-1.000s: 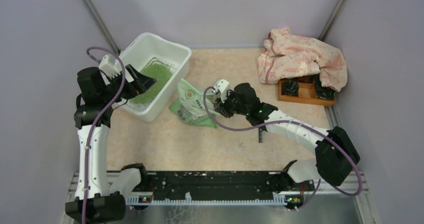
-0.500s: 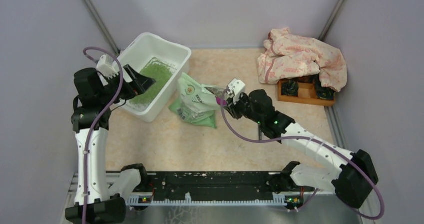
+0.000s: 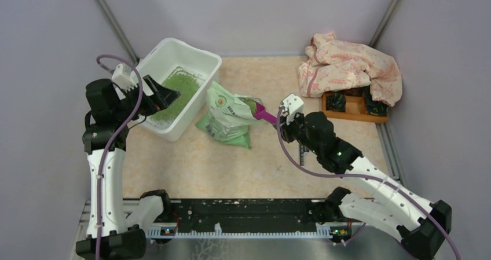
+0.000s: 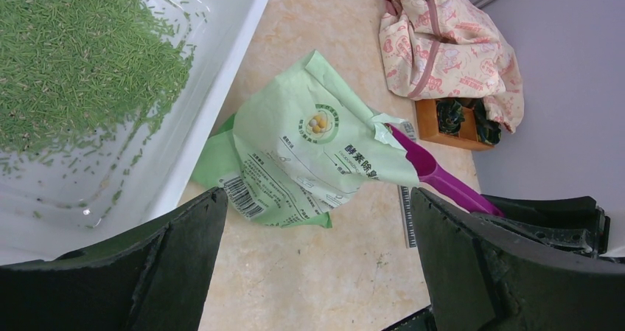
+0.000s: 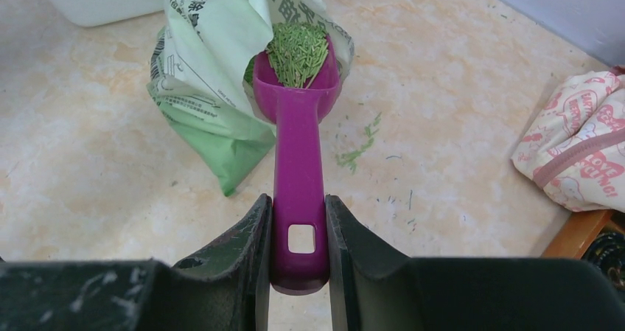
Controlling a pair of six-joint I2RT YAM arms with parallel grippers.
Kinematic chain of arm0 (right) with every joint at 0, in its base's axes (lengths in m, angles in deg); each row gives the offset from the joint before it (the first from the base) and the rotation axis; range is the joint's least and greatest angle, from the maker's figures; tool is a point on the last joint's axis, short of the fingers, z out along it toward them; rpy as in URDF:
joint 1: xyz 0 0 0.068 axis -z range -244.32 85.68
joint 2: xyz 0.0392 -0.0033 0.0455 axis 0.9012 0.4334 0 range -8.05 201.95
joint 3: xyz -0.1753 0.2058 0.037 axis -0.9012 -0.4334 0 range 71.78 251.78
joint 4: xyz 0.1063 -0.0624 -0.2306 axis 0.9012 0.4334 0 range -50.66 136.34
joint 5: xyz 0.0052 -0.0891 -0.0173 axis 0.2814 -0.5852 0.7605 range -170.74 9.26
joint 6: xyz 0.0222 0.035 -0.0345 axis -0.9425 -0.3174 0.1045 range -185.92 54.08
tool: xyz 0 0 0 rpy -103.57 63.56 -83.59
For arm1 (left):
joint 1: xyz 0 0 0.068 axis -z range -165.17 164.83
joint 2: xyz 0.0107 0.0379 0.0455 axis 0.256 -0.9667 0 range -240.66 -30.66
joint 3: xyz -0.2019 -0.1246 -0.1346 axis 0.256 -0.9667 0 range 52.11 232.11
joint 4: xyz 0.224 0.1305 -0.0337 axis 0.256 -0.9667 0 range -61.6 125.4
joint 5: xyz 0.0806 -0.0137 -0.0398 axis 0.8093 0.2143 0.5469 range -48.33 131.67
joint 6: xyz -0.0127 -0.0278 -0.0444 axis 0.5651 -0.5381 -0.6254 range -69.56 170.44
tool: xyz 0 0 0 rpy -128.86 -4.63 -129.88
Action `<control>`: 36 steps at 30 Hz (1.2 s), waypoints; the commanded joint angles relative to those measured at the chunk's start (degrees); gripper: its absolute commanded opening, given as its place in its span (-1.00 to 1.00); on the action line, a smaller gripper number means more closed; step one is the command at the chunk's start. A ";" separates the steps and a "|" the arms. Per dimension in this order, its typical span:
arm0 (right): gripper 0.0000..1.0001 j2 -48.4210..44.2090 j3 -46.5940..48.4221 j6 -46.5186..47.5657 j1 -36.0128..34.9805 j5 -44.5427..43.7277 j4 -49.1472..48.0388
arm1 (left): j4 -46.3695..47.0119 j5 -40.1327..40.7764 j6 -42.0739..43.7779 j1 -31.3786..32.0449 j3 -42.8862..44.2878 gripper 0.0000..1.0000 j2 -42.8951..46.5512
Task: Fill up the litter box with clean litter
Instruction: 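Scoop the cat litter from the cat litter bag.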
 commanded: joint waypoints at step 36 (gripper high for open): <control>-1.00 -13.05 -5.16 1.07 -10.42 -16.84 -4.84 | 8.32 -6.28 -5.09 0.19 3.24 0.97 -3.48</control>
